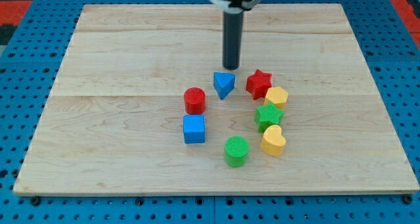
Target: Push both the green blocks diagonal to each other
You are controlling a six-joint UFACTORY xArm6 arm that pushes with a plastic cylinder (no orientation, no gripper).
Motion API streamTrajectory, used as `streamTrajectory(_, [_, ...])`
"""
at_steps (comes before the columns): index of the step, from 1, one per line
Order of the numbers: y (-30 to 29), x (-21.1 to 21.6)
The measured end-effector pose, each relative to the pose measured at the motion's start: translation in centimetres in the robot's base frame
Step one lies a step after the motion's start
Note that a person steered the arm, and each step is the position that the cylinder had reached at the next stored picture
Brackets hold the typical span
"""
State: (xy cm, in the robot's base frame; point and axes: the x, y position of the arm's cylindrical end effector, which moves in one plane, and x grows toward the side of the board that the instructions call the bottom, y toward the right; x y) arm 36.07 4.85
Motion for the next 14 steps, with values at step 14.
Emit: streamTrajectory(14, [2.1, 17.5])
